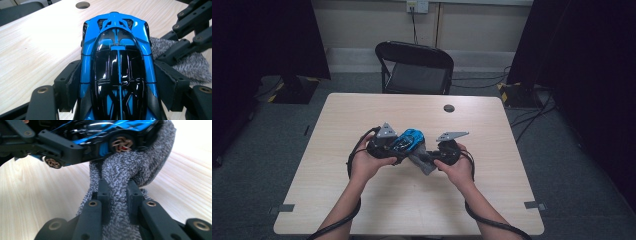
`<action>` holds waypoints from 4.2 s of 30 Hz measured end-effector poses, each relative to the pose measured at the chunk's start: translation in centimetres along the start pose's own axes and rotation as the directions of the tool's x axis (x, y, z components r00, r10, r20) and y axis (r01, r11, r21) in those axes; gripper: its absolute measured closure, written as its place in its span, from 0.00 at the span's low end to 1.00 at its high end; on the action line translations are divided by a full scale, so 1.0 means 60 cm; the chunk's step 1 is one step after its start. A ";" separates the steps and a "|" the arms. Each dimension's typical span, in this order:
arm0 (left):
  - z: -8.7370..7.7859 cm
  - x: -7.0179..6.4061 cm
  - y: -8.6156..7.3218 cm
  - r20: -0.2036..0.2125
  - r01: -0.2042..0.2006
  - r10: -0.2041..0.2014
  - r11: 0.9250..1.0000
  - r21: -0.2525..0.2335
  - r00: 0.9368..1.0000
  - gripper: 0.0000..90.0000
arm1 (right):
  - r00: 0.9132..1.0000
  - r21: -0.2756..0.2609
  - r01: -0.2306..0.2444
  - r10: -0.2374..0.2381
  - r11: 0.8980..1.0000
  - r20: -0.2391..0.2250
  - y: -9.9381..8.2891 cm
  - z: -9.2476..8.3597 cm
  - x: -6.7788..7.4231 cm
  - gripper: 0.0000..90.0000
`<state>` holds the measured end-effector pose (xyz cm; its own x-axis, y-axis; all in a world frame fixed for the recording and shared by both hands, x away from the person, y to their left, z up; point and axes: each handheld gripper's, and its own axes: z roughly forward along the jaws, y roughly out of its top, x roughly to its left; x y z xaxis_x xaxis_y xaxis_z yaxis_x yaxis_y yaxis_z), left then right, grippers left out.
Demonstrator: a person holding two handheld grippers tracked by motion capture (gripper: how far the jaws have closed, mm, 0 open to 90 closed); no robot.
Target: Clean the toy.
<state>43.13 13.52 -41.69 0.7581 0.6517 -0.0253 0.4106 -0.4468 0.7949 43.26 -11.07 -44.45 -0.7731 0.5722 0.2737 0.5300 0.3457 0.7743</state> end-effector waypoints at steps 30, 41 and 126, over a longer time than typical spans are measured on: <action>0.006 0.009 -0.008 -0.017 0.026 -0.026 0.999 0.026 1.000 0.31 | 0.985 0.075 0.142 -0.133 0.987 -0.113 -0.008 0.056 0.069 0.85; 0.007 0.012 -0.012 -0.022 0.036 -0.035 0.999 0.032 0.999 0.31 | 0.971 0.099 0.194 -0.177 0.976 -0.162 -0.010 0.073 0.098 0.85; 0.008 -0.006 -0.001 0.015 0.017 -0.017 1.000 0.005 1.000 0.31 | 0.997 0.061 0.083 -0.083 0.995 -0.008 0.010 0.013 -0.004 0.85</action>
<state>43.05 13.04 -42.00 0.7583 0.6502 -0.0475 0.4256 -0.4385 0.7916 44.02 -10.42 -44.46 -0.8169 0.5358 0.2134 0.4844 0.4367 0.7580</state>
